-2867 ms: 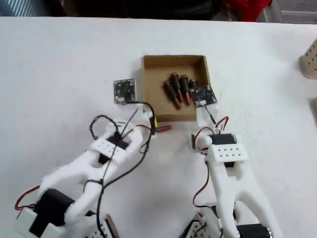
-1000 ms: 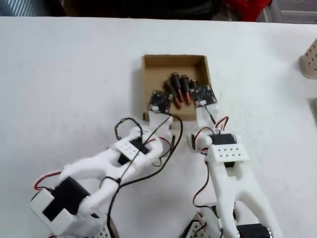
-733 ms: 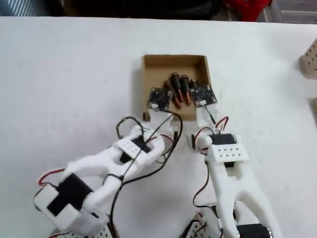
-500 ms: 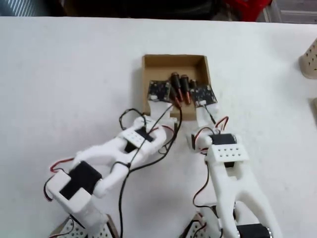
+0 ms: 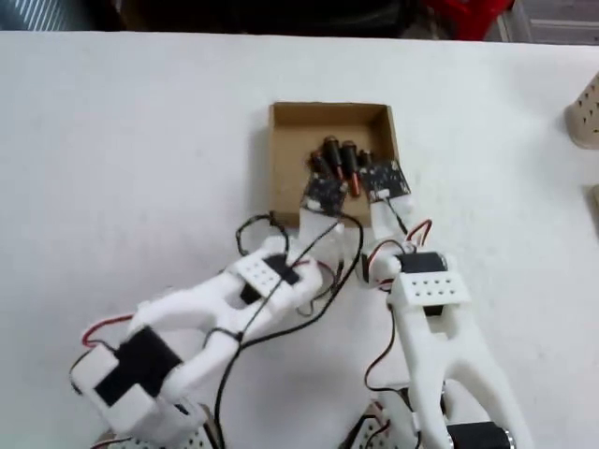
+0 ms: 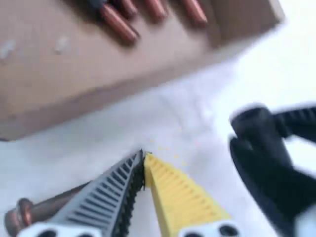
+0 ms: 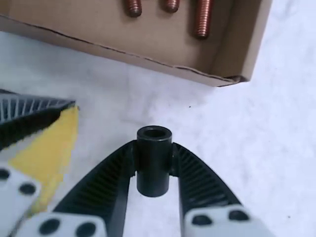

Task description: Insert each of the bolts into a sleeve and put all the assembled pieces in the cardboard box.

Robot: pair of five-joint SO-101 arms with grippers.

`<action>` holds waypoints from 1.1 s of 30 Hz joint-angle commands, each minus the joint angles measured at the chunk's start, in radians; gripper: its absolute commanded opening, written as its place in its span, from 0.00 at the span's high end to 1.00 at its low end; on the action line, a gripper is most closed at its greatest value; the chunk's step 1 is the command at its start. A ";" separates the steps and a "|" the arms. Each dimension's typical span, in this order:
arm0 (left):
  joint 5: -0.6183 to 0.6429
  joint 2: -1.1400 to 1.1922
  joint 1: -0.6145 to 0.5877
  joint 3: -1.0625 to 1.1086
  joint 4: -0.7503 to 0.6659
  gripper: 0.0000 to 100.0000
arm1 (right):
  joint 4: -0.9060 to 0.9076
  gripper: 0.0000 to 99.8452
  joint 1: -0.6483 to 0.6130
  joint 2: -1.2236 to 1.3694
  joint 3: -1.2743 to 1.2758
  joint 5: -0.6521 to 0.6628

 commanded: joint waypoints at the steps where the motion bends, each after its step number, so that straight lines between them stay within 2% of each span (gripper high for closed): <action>1: -0.028 -0.105 0.041 0.072 0.038 0.98 | -0.002 0.98 0.001 -0.044 -0.011 0.000; 12: -0.025 -0.288 0.039 0.186 0.041 0.98 | -0.004 0.98 0.001 -0.044 -0.009 0.000; 16: 0.072 -0.401 0.035 0.235 0.043 0.98 | -0.004 0.98 0.001 -0.044 -0.009 0.000; 19: 0.100 -0.440 0.001 0.244 0.137 0.98 | -0.004 0.98 0.001 -0.044 -0.009 0.000; 22: 0.100 -0.438 -0.061 0.230 0.207 0.98 | -0.004 0.98 0.001 -0.044 -0.009 0.000; 28: 0.135 -0.297 -0.133 0.213 0.157 0.98 | -0.004 0.98 0.001 -0.044 -0.009 0.000; 33: 0.170 -0.127 -0.194 0.081 0.146 0.98 | -0.004 0.98 0.001 -0.044 -0.009 0.000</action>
